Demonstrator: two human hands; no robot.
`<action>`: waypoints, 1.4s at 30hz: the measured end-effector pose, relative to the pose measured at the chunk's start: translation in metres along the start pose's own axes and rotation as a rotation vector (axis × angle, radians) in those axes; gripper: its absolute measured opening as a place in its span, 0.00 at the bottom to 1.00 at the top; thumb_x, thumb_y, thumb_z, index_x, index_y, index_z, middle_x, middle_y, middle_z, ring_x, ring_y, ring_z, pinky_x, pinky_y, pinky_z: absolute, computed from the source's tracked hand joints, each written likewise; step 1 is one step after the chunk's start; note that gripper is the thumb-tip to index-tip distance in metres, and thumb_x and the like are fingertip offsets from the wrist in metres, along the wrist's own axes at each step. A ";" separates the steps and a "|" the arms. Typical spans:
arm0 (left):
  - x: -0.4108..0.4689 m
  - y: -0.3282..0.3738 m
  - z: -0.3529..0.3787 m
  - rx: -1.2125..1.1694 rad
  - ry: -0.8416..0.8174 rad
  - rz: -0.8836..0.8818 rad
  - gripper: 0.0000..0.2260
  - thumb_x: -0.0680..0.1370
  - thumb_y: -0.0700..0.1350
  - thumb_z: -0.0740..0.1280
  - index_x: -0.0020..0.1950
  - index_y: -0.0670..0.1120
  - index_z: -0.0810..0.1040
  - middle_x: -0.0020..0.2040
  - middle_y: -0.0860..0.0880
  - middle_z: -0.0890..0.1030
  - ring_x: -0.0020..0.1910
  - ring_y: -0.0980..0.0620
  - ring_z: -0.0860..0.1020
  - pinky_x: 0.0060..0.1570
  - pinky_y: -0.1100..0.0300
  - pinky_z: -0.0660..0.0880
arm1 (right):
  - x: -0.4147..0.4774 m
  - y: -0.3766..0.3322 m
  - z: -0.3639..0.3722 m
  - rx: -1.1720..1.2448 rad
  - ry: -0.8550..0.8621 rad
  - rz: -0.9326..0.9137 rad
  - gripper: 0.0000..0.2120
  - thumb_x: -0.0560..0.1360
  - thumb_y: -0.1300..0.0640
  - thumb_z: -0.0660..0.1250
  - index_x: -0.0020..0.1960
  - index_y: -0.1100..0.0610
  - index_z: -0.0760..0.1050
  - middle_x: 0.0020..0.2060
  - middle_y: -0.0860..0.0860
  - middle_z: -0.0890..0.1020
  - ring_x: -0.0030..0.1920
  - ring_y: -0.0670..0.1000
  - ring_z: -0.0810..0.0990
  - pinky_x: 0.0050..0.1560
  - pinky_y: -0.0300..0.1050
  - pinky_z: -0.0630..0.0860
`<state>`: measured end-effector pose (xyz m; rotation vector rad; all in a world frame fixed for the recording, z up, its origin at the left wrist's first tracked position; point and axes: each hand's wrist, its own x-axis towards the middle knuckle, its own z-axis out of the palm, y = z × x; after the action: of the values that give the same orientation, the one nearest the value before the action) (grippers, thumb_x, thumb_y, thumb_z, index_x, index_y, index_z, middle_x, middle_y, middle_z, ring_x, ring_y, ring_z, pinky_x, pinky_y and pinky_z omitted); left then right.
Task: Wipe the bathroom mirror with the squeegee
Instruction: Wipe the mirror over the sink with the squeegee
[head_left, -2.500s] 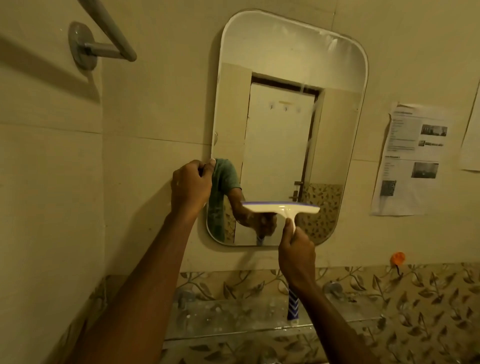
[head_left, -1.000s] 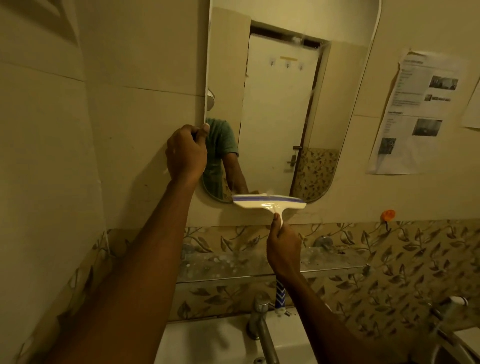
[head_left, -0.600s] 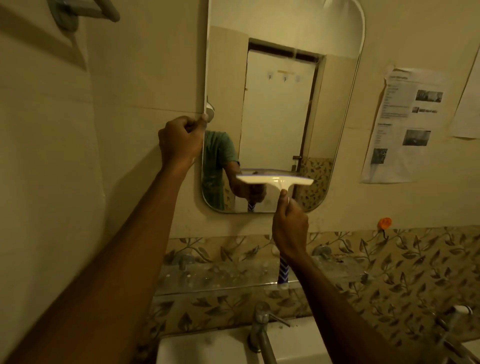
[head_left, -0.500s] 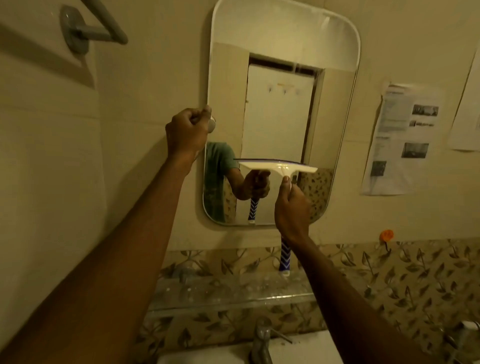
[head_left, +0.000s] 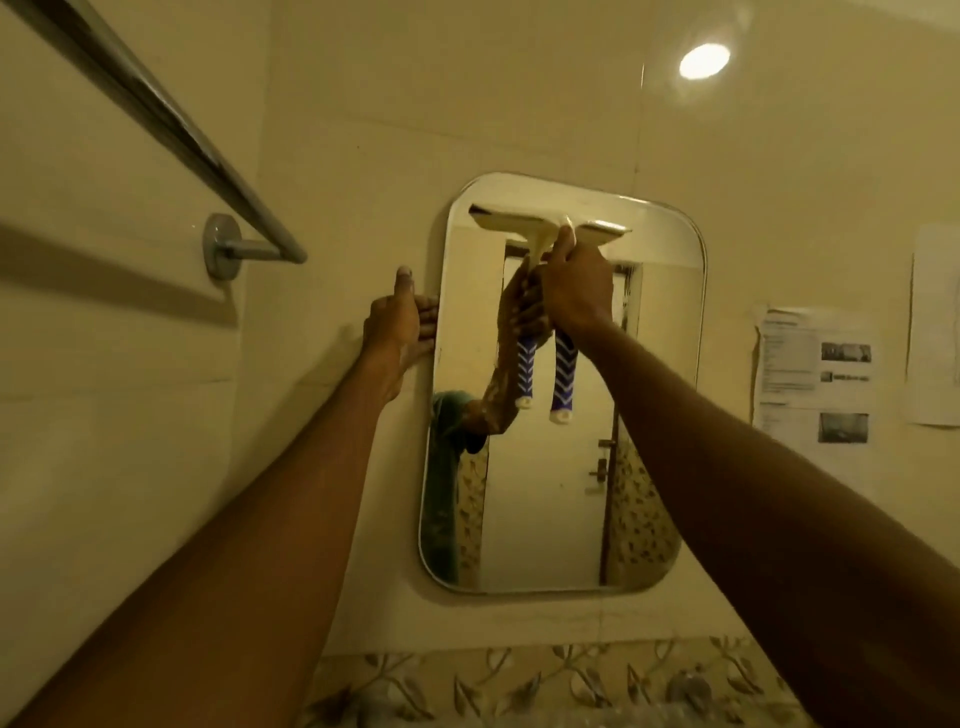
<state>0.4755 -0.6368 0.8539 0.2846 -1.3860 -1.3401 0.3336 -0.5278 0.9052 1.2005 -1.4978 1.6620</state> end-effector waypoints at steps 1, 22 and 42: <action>0.001 0.000 0.000 0.019 0.000 0.007 0.25 0.82 0.59 0.50 0.45 0.43 0.78 0.43 0.44 0.82 0.43 0.48 0.81 0.44 0.55 0.79 | 0.011 -0.008 0.003 -0.033 0.013 0.001 0.22 0.84 0.48 0.48 0.36 0.51 0.69 0.29 0.48 0.77 0.26 0.42 0.76 0.25 0.33 0.70; 0.004 0.000 -0.010 -0.110 -0.090 -0.099 0.33 0.81 0.62 0.43 0.49 0.39 0.78 0.46 0.41 0.82 0.49 0.45 0.81 0.53 0.51 0.78 | -0.111 0.041 0.011 0.018 -0.109 0.112 0.20 0.83 0.43 0.49 0.44 0.51 0.75 0.33 0.47 0.81 0.31 0.41 0.81 0.27 0.34 0.77; 0.003 -0.007 0.008 0.265 0.073 0.091 0.17 0.81 0.52 0.53 0.39 0.45 0.74 0.47 0.41 0.81 0.50 0.40 0.80 0.55 0.42 0.76 | -0.172 0.051 -0.001 -0.026 -0.206 0.135 0.16 0.81 0.43 0.53 0.45 0.51 0.72 0.35 0.45 0.79 0.31 0.43 0.80 0.25 0.30 0.72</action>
<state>0.4642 -0.6369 0.8522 0.4378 -1.4975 -1.0613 0.3602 -0.5127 0.7288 1.3154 -1.7546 1.6397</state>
